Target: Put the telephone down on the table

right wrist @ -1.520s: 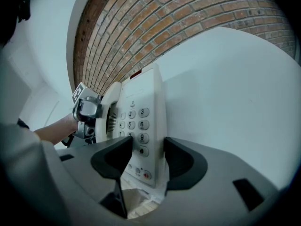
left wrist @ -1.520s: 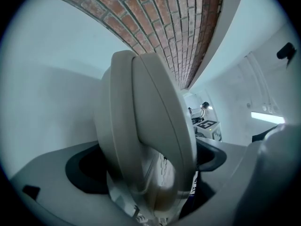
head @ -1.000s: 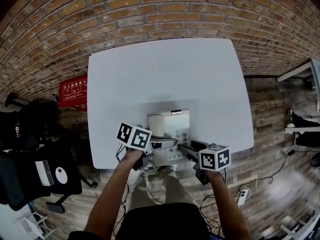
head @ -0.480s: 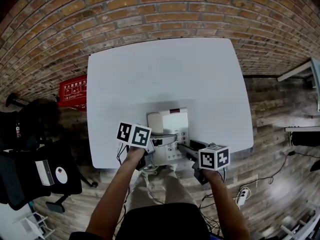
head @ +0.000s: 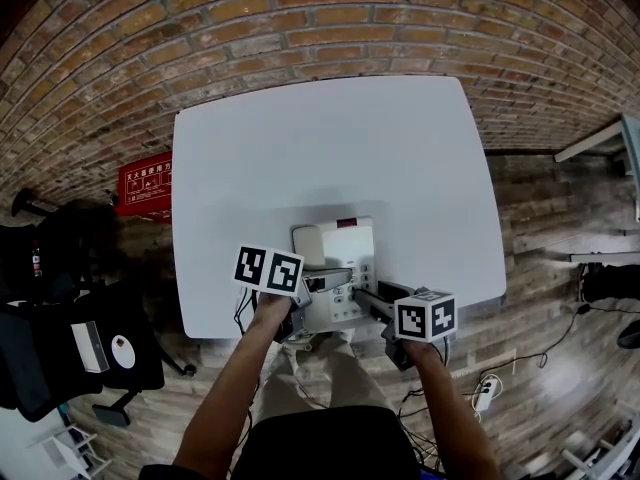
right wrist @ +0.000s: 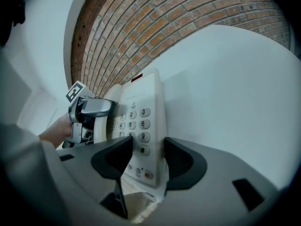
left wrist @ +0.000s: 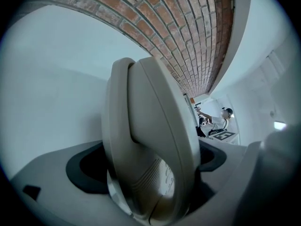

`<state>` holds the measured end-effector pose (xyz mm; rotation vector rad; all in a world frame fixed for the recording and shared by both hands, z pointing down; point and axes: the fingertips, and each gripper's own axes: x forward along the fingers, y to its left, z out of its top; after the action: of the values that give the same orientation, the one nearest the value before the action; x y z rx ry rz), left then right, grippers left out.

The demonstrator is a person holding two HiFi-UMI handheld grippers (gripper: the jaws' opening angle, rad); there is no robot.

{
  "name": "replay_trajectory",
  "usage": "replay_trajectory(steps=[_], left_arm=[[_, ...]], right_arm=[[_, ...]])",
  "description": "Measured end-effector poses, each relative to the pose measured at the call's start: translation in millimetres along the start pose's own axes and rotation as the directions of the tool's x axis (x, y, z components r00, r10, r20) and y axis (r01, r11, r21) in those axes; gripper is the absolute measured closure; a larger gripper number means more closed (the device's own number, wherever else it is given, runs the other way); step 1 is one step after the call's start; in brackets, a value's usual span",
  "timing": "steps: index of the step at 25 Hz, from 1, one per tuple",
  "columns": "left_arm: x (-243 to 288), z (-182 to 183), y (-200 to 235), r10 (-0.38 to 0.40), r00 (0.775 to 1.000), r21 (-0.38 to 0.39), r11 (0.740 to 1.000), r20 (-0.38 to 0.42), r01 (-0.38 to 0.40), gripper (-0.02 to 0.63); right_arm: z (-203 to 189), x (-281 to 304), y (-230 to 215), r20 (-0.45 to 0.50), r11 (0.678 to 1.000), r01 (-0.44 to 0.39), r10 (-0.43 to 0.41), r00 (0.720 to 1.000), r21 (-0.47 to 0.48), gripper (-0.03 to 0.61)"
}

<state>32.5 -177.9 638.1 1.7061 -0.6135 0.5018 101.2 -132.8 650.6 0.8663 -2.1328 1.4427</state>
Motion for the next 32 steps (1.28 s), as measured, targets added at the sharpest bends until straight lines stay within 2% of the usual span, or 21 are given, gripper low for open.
replay_trajectory(steps=[9,32], left_arm=[[0,-1,8,0.094,0.995,0.021,0.995,-0.025,-0.094,0.091],[0,-1,14,0.184,0.983,0.038,0.982,-0.026,-0.183,0.092]], right_arm=[[-1,0,-1,-0.007,1.0,0.018,-0.018,1.0,0.008,0.356],[-1,0,-2,-0.007,0.997,0.07,-0.07,0.998,0.014,0.356]])
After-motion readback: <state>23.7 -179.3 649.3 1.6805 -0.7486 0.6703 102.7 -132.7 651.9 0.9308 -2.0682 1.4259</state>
